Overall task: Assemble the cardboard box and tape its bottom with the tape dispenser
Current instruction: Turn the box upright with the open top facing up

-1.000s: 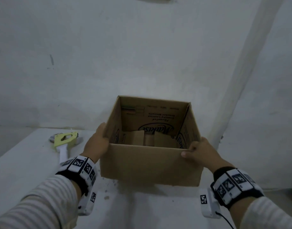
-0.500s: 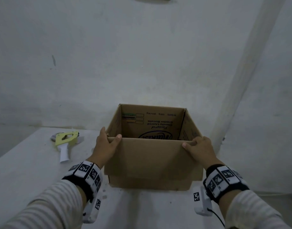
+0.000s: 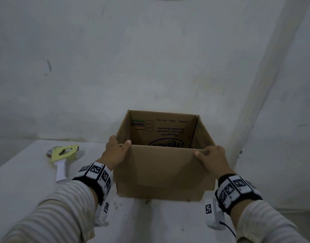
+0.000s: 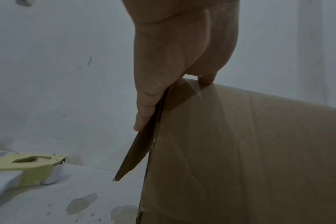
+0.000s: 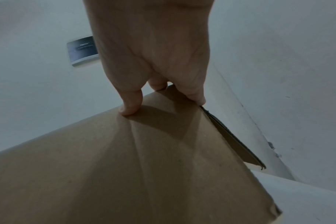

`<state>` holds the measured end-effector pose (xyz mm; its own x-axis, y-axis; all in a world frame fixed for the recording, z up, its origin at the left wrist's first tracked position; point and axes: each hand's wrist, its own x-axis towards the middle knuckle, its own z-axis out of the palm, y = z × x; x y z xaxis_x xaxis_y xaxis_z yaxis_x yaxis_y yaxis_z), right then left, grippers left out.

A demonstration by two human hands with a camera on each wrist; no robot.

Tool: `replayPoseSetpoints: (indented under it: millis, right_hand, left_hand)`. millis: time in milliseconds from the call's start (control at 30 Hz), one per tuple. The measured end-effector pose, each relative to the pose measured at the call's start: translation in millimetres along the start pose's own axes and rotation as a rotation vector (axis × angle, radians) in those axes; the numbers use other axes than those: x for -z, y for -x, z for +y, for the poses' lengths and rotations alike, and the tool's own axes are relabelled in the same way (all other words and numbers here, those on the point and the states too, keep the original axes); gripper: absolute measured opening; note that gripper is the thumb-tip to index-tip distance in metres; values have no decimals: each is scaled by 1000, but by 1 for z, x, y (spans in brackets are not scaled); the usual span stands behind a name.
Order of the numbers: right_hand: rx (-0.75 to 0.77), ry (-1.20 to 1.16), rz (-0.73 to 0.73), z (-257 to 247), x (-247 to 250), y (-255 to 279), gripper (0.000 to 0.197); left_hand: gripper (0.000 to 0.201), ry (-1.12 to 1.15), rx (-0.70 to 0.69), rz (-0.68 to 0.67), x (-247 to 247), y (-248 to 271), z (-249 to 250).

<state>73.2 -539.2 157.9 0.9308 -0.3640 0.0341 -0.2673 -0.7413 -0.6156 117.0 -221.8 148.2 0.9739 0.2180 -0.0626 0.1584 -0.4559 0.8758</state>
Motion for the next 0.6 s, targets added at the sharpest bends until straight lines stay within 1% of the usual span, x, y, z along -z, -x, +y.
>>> replayPoseSetpoints:
  millis: [167,467,600]
  right_hand:
    - [0,-3,21,-4,-5,-19,59]
    - [-2,-44,33,-10,-13,-49,58]
    - [-9,-42,50,-13,-16,-60,57]
  left_hand:
    - [80,1,-9,-8,-7,-24,4]
    - [78,9,-33,-8,-17,-57,9]
    - [80,11,-27,15,-22,-64,10]
